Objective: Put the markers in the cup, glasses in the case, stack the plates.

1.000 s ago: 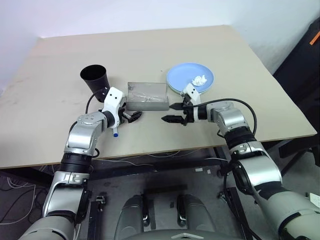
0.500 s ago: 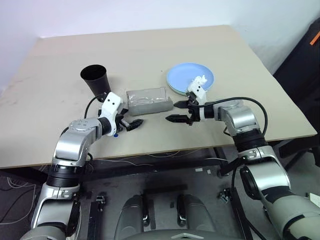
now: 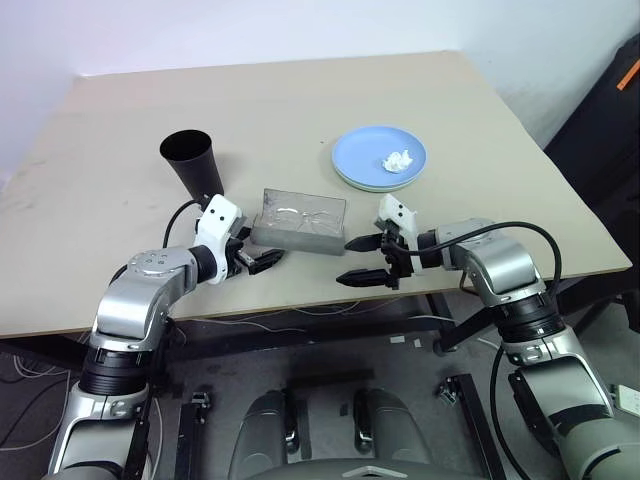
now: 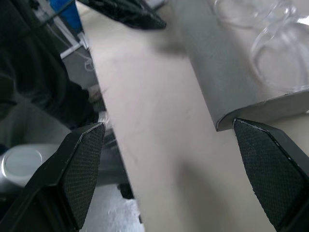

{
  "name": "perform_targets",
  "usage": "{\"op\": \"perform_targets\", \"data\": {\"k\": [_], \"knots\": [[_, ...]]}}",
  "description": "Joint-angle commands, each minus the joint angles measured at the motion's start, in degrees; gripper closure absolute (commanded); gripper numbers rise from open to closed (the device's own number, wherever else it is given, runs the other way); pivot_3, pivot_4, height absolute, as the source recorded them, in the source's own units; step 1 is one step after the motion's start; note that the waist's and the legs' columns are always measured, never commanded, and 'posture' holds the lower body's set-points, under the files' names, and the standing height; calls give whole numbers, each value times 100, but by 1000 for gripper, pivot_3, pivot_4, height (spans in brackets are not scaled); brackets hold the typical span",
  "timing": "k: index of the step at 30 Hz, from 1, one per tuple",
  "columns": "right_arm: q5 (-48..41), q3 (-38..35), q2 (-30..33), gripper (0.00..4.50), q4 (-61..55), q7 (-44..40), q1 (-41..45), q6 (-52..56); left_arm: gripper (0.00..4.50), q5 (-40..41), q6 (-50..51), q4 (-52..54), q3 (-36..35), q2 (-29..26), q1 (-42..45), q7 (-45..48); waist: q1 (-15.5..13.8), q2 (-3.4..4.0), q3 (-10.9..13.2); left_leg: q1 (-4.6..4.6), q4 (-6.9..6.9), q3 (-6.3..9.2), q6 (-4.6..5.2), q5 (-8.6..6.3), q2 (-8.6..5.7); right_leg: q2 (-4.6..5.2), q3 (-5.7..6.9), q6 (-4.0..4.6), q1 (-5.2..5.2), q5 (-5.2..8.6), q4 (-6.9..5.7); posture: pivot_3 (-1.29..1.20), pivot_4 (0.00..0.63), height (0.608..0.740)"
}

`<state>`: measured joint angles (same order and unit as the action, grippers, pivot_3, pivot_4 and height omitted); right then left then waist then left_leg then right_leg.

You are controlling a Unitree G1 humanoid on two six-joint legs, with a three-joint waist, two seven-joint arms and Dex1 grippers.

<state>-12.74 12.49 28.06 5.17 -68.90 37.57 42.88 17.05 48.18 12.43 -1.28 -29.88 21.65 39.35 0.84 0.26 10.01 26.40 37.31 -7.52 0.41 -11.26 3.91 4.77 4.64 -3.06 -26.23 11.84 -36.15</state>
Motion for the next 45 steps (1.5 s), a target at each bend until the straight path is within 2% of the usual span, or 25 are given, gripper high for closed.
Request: {"op": "perform_targets", "data": {"k": [1,6,11,15,18,26,30,33,39,41,45], "knots": [[-70,63,12,65,-196,78,14,-191,63,184,-172,419,-140,16,-73,-56,-3,-2,1,0,0,1,-3,-2,0,0,0,1,-1,0,1,0,150,740],[-53,128,146,65,-132,35,-47,-382,63,271,-91,376,-342,67,-131,-245,-8,-5,3,1,1,4,-10,-6,0,2,0,3,0,0,4,0,150,740],[-46,248,332,65,-121,-130,-109,-583,63,657,95,839,-321,-376,-738,260,3,-8,4,2,-5,2,-3,-2,0,1,0,3,-2,0,8,0,150,740],[-25,251,344,65,7,-86,-53,-713,63,948,428,1035,-305,-444,-921,233,-14,-8,4,0,-6,5,-13,-8,0,0,0,5,-3,1,8,0,150,740],[13,221,372,65,156,-68,30,-848,63,984,302,1137,-301,-421,-975,166,-15,-14,7,0,2,9,-14,-9,-2,9,0,5,1,1,9,0,150,740],[-126,15,600,65,385,-283,236,-982,63,1211,139,943,-710,-731,-846,308,-12,-18,10,3,-7,9,-14,-9,-4,13,0,9,-9,0,10,0,150,740],[-154,-67,654,65,452,-355,317,-1036,63,1693,250,1111,-1079,-858,-890,564,-9,-19,10,4,-9,7,-14,-9,-5,13,0,8,-7,0,14,0,150,740],[-178,-171,701,65,491,-363,509,-1056,63,2075,309,1125,-1475,-1075,-969,797,-2,-22,13,4,-8,6,-14,-9,-4,13,0,8,-9,0,13,0,150,740],[4,-160,723,65,709,-248,1123,-1277,63,2033,-100,802,-1951,-1854,-1376,1383,14,-23,14,2,-11,7,-16,-10,-3,12,0,10,-13,1,14,0,150,740],[52,-92,736,65,713,-290,1284,-1319,63,2014,-227,775,-2008,-1964,-1447,1464,0,-22,14,3,-17,6,-17,-11,-2,16,0,10,-24,1,21,0,150,740],[193,208,319,65,931,-170,1886,-1088,63,2043,-630,989,-2148,-2098,-1764,1833,22,-22,15,7,-32,2,-14,-13,0,29,1,11,-35,-1,42,0,150,740]]}}
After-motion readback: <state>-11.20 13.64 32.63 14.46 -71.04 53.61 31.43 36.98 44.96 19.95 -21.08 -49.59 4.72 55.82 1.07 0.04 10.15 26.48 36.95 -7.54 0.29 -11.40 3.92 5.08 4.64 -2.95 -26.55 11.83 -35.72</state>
